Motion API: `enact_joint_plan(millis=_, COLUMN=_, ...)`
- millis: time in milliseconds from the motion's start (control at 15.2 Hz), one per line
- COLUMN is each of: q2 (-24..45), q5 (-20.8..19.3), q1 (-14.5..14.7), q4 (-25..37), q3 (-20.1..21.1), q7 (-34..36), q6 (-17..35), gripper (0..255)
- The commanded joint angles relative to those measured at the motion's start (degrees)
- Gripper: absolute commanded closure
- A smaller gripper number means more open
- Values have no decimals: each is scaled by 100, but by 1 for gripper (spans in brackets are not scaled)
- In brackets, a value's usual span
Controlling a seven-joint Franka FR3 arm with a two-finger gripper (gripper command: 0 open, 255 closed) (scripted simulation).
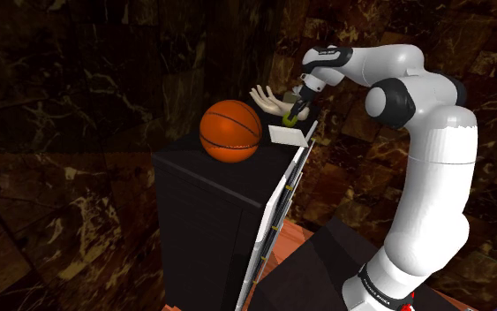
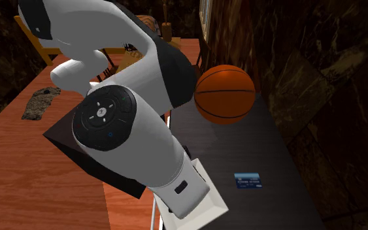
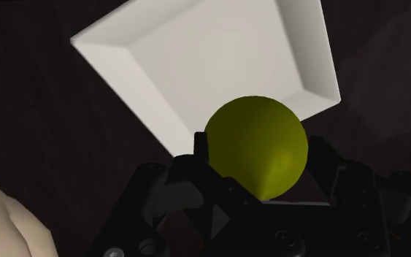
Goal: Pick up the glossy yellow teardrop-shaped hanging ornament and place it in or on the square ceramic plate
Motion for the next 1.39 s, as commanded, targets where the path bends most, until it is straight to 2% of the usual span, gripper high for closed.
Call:
enact_joint_plan(millis=0, q2=39, q5=35, q1=-8, q4=-97, q3=9, q7=-65, q6=123, gripper=255)
enact_joint_plan(millis=462, q2=172, q5=164, q1=7, q4=-488, q3=61, q7=-263, q6=605, gripper=255)
enact_joint_plan(millis=990, q2=172, q5=164, q1=7, q4=-488, q3=61, q7=-263, q6=605, gripper=255)
enact_joint_plan(millis=1056, q2=173, q5=164, q1=6, q4=-487, q3=61, q7=-263, q6=604, gripper=0)
enact_joint_plan(millis=1320, q2=172, q5=164, q1=7, q4=-488, q3=61, q7=-263, q6=604, gripper=0)
